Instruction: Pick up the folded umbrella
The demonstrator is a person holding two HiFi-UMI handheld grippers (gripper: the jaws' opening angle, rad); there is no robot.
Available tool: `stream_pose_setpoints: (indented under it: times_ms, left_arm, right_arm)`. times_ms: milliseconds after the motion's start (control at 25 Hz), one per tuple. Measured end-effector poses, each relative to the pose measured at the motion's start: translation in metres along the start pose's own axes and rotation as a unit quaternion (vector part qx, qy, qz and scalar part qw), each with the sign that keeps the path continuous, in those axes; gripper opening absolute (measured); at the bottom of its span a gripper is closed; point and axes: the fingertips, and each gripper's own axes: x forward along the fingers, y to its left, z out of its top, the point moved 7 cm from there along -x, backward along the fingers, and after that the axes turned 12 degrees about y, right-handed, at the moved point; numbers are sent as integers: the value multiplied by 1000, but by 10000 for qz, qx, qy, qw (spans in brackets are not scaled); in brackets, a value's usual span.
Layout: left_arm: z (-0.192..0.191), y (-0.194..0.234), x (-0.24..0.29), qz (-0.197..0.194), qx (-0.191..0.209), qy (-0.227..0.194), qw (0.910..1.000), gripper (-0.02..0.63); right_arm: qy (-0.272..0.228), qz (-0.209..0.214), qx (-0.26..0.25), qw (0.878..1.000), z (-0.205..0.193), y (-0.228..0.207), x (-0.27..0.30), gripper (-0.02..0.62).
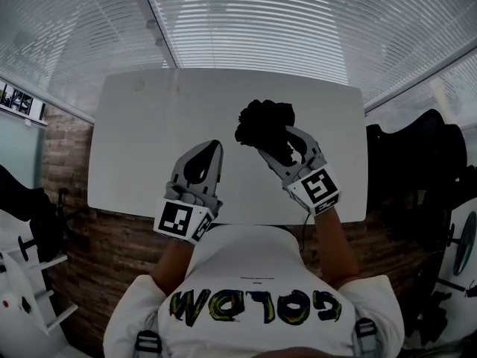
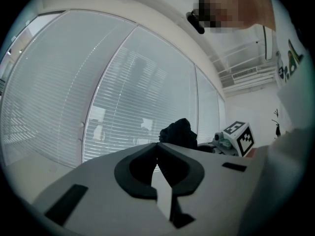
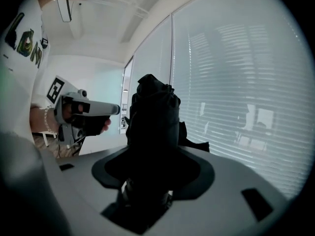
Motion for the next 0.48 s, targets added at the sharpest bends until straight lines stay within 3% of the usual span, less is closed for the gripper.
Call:
stream_pose_setpoints:
  times_ms: [480]
  left_arm:
    - [2,1,-2,-2,5,-70,10000,9]
  right_arm:
    - [-928,-34,470,9946,16,8,-47,235]
